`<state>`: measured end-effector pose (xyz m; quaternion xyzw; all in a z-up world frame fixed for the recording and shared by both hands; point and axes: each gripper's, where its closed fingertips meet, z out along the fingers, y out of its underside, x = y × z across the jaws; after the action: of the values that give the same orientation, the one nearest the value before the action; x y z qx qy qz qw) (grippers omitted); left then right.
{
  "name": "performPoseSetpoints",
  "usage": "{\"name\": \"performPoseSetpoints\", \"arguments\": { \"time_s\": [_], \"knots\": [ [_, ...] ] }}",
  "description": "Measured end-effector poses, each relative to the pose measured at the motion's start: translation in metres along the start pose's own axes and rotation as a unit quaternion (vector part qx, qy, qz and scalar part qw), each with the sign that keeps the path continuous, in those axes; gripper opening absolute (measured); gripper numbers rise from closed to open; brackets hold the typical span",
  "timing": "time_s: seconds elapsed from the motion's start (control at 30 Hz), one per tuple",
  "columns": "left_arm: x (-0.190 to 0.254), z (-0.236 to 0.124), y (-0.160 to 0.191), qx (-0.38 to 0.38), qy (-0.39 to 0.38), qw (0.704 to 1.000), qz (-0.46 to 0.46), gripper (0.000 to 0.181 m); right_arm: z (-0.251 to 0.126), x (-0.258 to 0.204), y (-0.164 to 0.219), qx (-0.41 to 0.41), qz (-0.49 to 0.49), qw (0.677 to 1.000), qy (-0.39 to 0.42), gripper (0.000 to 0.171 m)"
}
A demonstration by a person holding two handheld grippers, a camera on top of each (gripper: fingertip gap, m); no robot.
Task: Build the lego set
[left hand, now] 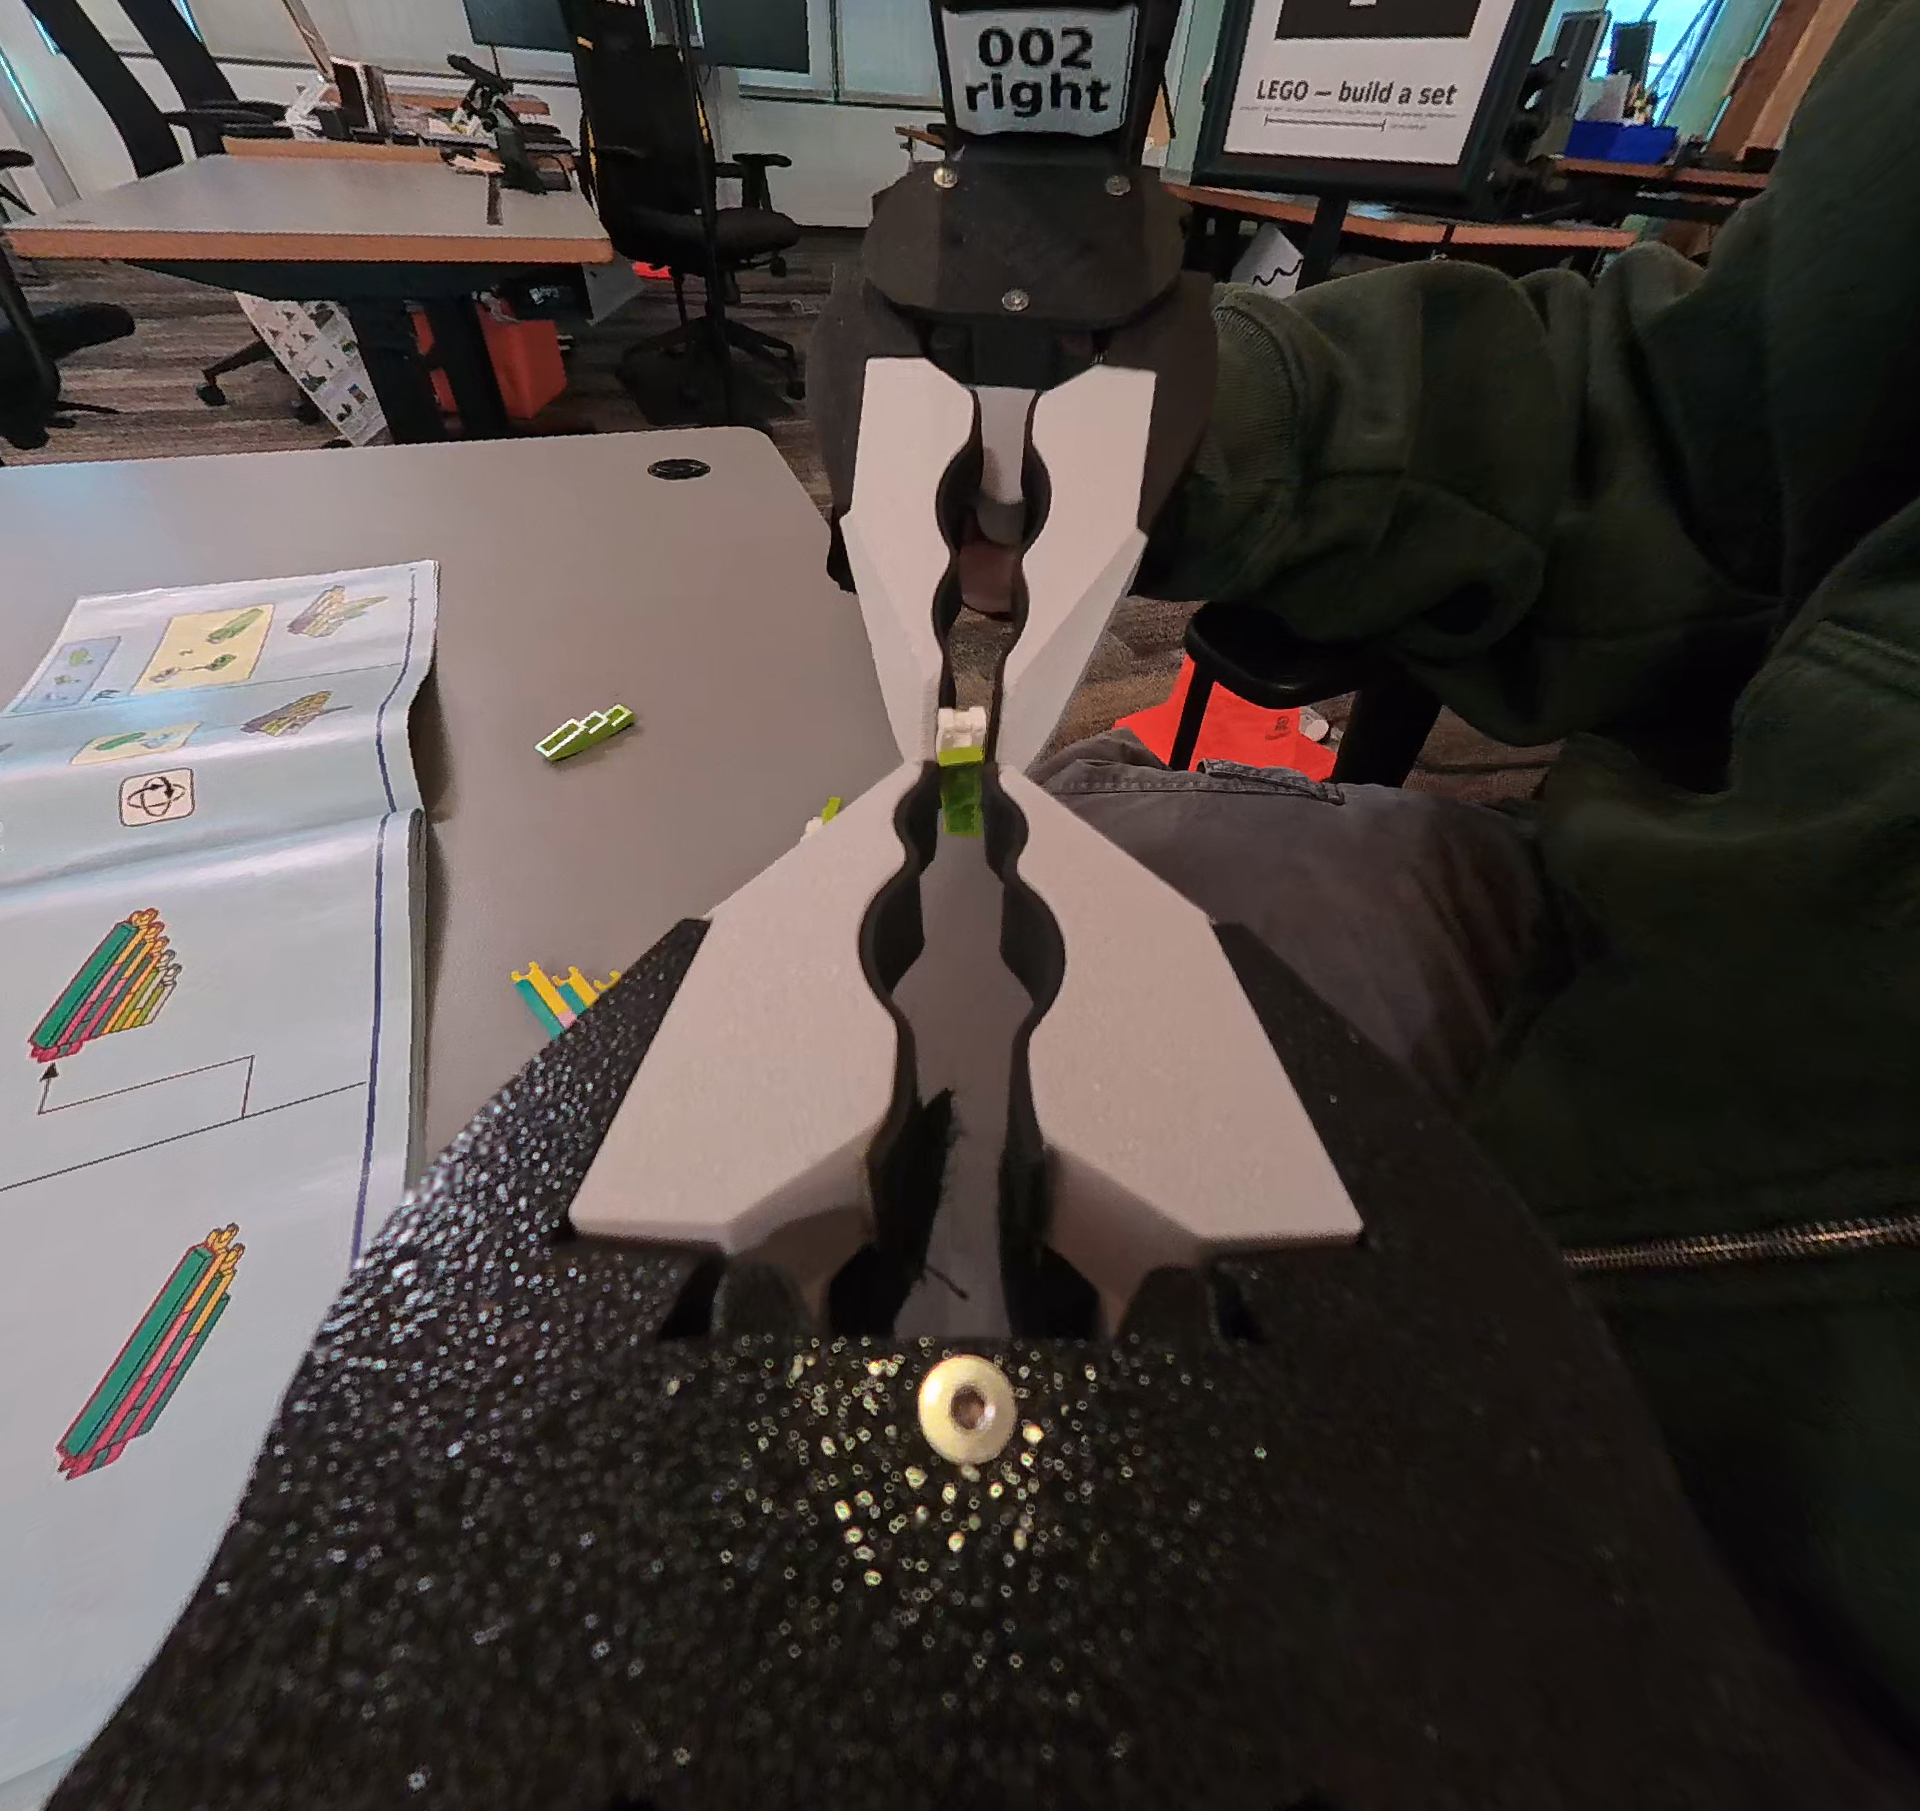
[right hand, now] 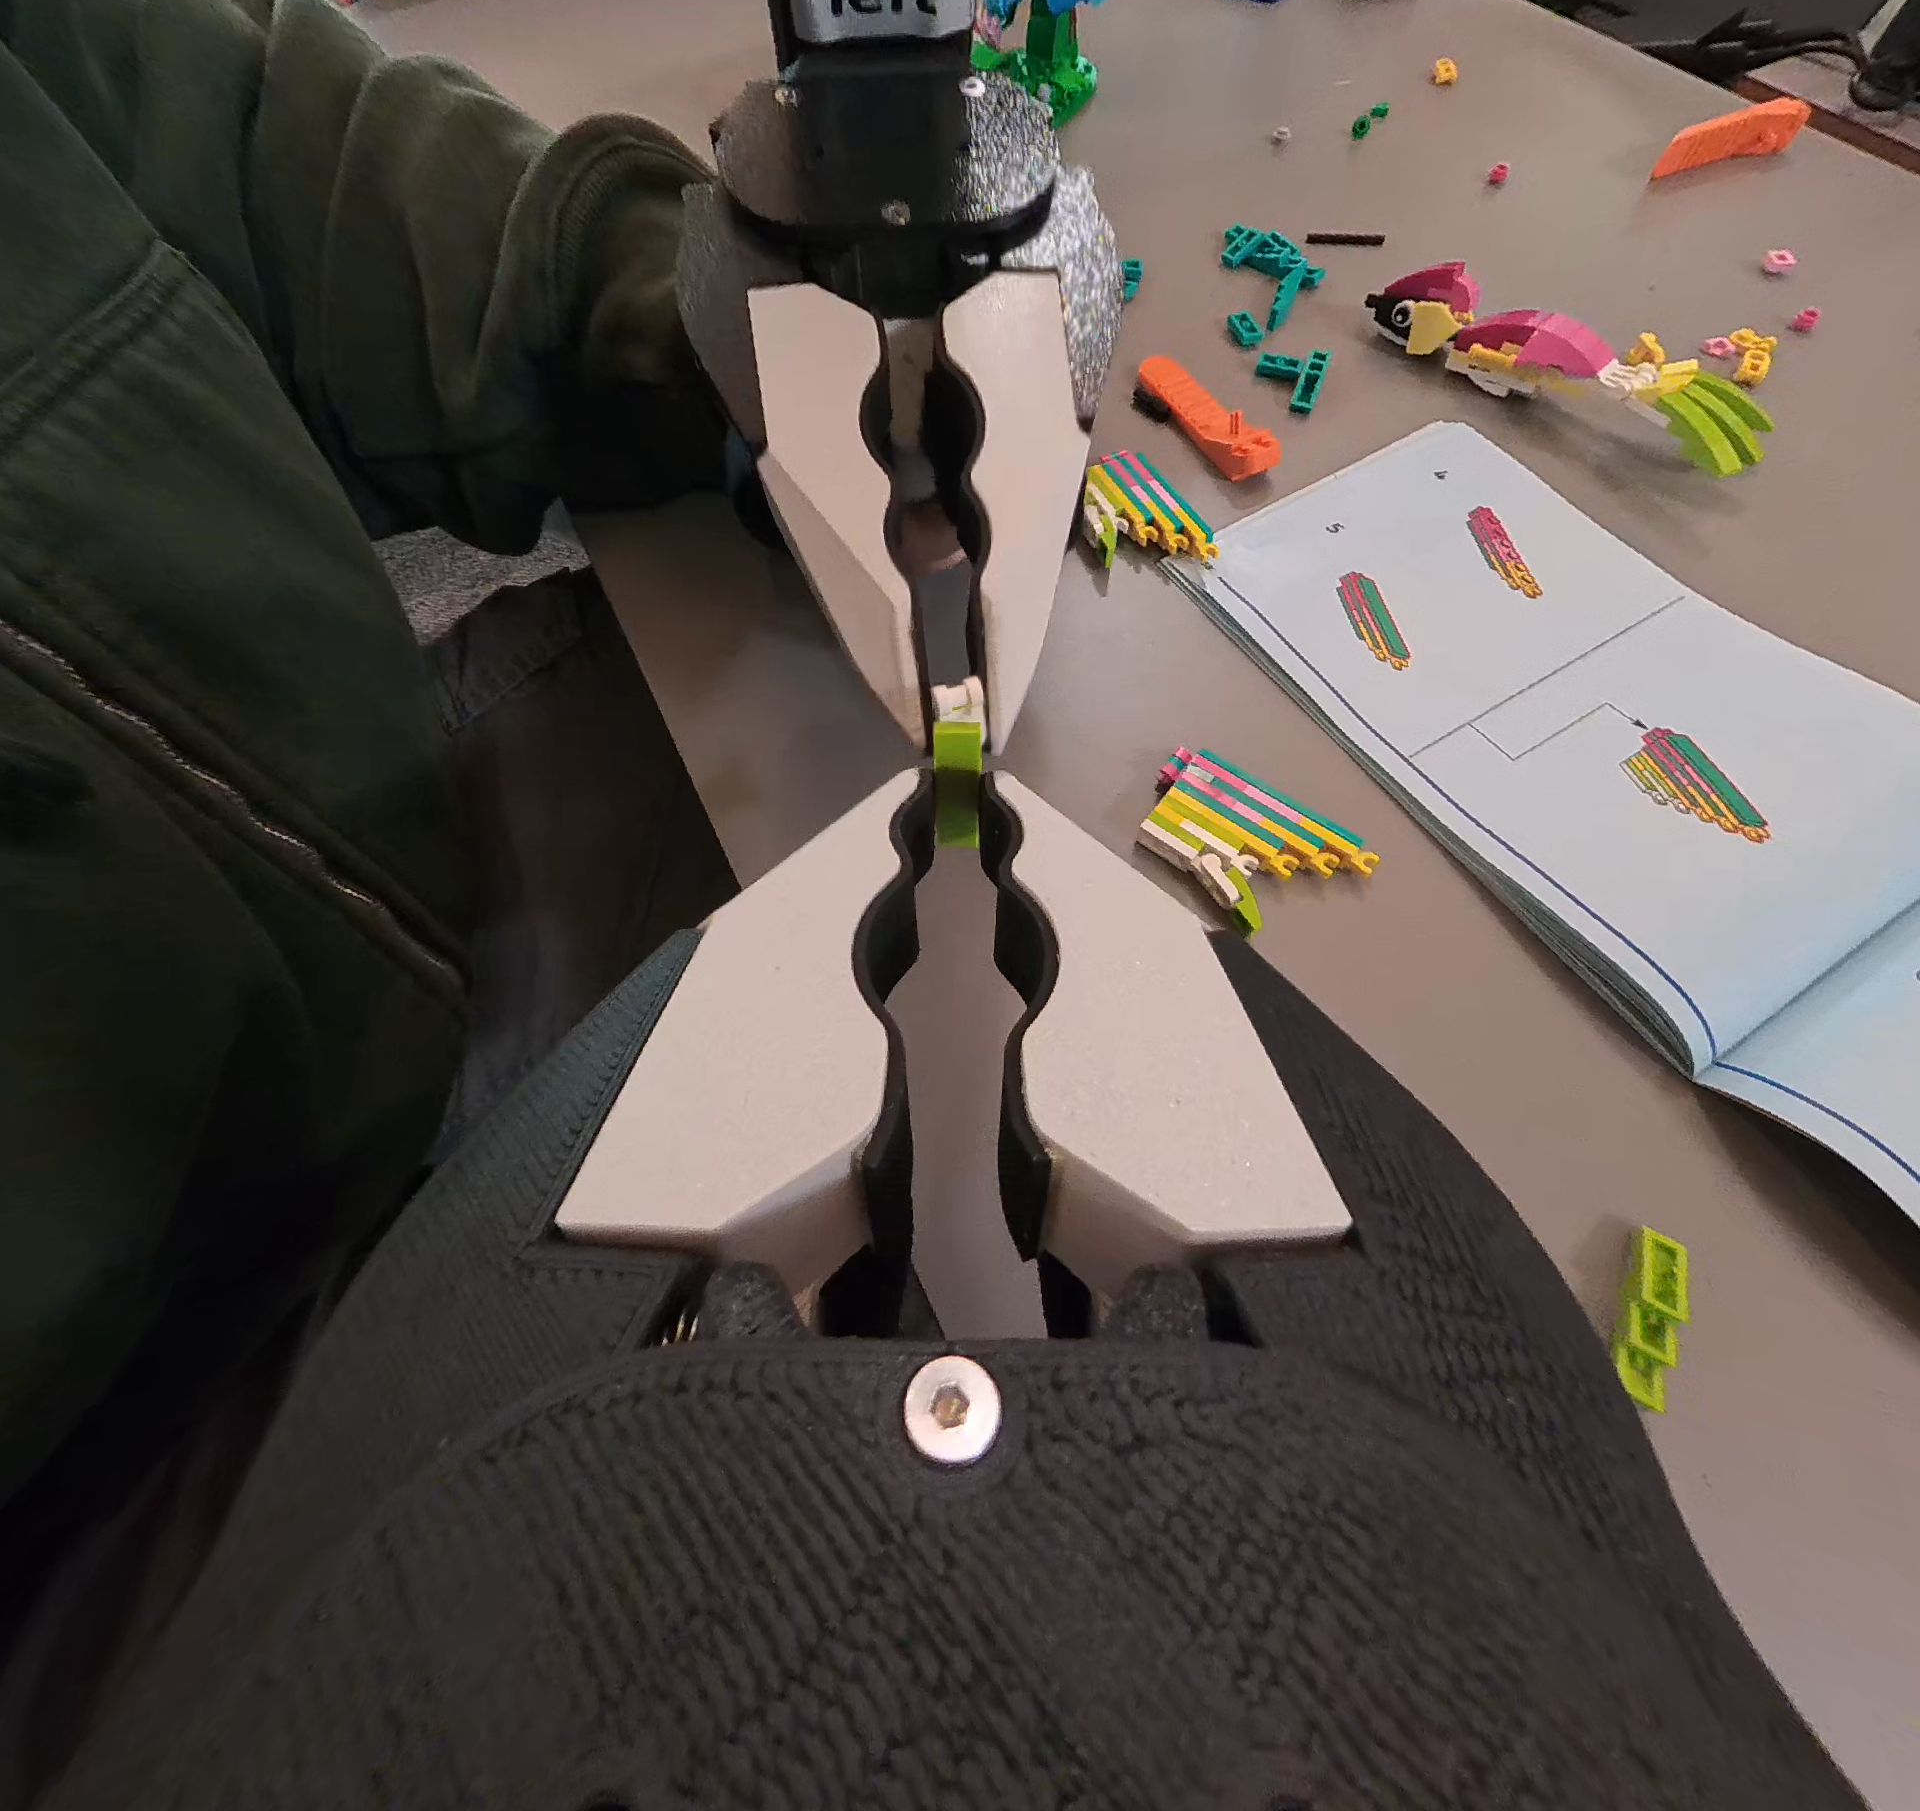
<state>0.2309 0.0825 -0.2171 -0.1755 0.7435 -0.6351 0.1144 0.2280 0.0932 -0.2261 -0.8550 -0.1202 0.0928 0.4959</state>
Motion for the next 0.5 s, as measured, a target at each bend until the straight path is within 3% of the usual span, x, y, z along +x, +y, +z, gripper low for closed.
{"name": "performPoseSetpoints", "arguments": {
  "time_s": [0.27,0.5],
  "knots": [
    [0.006,0.000,0.002,-0.012,0.011,1.000,0.023,0.006,0.001,-0.006,0.000,-0.013,-0.010,1.000,-0.012,0.007],
    [0.023,0.006,0.024,-0.093,0.034,0.988,0.122,0.005,0.008,-0.023,0.024,-0.149,-0.072,0.985,-0.047,0.007]
  ]
}}
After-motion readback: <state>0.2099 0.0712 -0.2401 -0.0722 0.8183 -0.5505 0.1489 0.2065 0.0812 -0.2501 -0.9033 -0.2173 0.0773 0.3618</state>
